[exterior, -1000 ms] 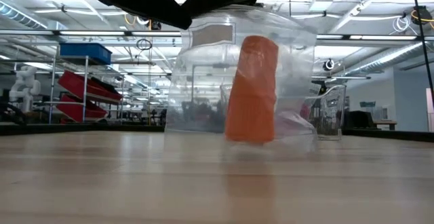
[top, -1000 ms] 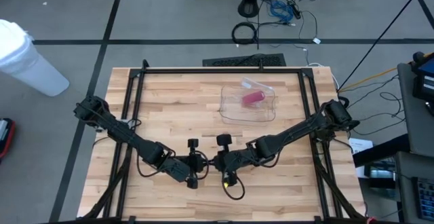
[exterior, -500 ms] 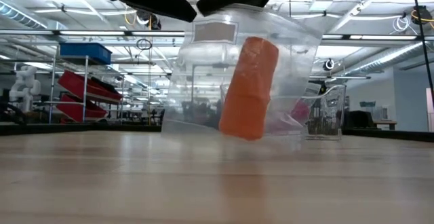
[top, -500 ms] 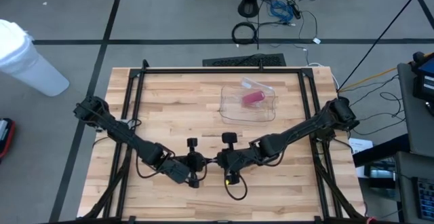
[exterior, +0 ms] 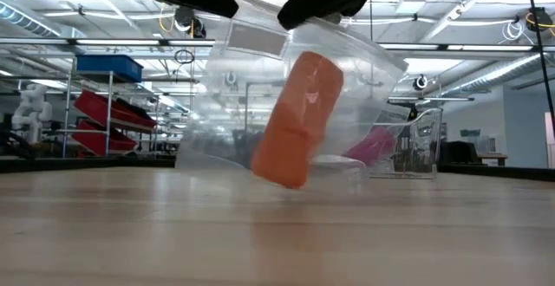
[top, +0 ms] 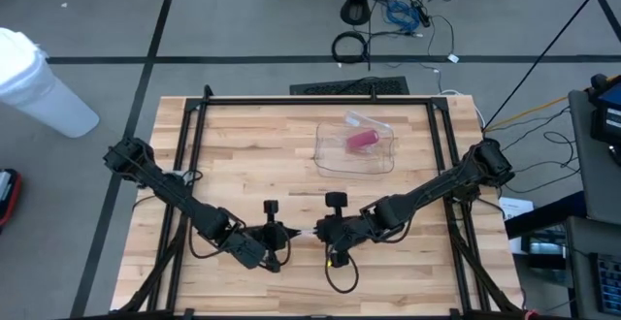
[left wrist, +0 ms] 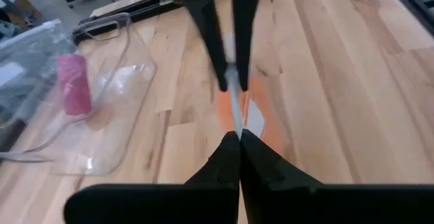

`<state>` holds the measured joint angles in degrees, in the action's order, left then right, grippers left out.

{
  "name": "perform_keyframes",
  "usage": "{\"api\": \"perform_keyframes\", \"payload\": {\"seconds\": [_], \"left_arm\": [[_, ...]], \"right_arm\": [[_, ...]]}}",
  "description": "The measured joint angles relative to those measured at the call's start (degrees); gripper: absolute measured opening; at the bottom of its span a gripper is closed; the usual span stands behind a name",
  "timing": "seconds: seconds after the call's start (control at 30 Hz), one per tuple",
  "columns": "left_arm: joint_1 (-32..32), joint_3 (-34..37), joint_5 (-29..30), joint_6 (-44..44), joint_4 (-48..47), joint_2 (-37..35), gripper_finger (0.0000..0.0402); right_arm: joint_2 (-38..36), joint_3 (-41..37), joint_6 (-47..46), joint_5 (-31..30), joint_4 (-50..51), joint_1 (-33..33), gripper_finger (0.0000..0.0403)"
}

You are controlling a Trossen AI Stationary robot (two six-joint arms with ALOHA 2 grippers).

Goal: Roll bandage
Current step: Close the transparent zip bag

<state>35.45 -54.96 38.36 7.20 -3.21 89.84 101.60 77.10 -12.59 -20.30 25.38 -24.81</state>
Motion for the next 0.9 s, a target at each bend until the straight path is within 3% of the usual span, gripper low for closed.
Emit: {"api": "perform_keyframes", "payload": {"seconds": [0.23, 0.37, 0.63, 0.73, 0.9], "left_arm": [[1.9, 0.1, 4.2, 2.9, -6.7, -5.1, 0.0], [2.1, 0.1, 7.4, 5.9, -10.9, -6.6, 0.0], [0.1, 0.1, 5.2, 5.4, -2.3, -4.6, 0.0002], [-0.8, 0.1, 4.1, 2.3, 1.5, -3.4, 0.0027], [-3.0, 0.1, -1.7, -0.2, 3.5, -1.9, 0.0107]], "right_arm": [[0.0, -0.6, -3.2, -2.6, 9.1, -1.2, 0.0002], [-2.0, -0.3, -6.3, -8.3, 12.8, -2.3, 0.0002], [-3.9, -0.2, -2.4, -7.9, 7.0, -2.7, 0.0002], [-3.9, -0.2, -1.7, -7.9, 5.7, -2.7, 0.0002], [-3.9, -0.2, -1.5, -7.9, 5.6, -2.7, 0.0002]]}}
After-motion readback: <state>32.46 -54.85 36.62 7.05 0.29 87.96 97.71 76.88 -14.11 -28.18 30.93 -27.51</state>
